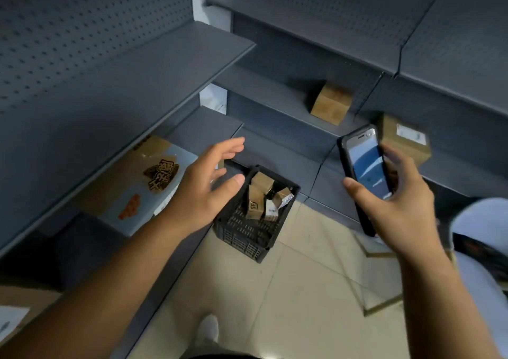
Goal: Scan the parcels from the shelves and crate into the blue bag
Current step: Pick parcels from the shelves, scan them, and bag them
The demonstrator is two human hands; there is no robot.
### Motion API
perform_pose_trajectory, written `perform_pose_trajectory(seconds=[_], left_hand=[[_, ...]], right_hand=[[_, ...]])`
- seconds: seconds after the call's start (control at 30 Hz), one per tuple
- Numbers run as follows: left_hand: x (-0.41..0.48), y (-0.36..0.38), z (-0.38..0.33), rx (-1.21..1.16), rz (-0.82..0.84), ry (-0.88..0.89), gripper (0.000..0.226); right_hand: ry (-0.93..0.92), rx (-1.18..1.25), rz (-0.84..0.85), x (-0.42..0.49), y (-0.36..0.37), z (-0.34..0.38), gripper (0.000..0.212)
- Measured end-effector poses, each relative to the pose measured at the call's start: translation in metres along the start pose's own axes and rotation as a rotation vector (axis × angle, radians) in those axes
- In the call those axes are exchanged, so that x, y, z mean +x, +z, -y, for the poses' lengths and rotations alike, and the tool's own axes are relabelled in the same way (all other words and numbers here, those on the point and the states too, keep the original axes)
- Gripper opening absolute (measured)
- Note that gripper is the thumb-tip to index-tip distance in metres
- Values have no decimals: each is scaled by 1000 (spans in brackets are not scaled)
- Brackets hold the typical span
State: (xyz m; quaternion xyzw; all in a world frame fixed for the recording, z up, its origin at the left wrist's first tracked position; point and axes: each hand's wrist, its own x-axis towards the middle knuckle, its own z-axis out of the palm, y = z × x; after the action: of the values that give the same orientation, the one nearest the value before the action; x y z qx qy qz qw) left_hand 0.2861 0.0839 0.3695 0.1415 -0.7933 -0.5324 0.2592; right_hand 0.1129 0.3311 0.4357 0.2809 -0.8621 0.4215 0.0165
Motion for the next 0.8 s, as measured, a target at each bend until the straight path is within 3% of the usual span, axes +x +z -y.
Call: perform_pose_trajectory(seconds=[0.3,0.53,0.8], left_hand=[[112,36,58,-12,165,-52,63],[196,104,117,26,204,-142,61],[306,200,209,239,253,-214,68]], right_hand=[[134,-58,21,82,41,-59,84],[181,-24,63,184,70,-168,84],[220,-35,265,307,125,-298,85]])
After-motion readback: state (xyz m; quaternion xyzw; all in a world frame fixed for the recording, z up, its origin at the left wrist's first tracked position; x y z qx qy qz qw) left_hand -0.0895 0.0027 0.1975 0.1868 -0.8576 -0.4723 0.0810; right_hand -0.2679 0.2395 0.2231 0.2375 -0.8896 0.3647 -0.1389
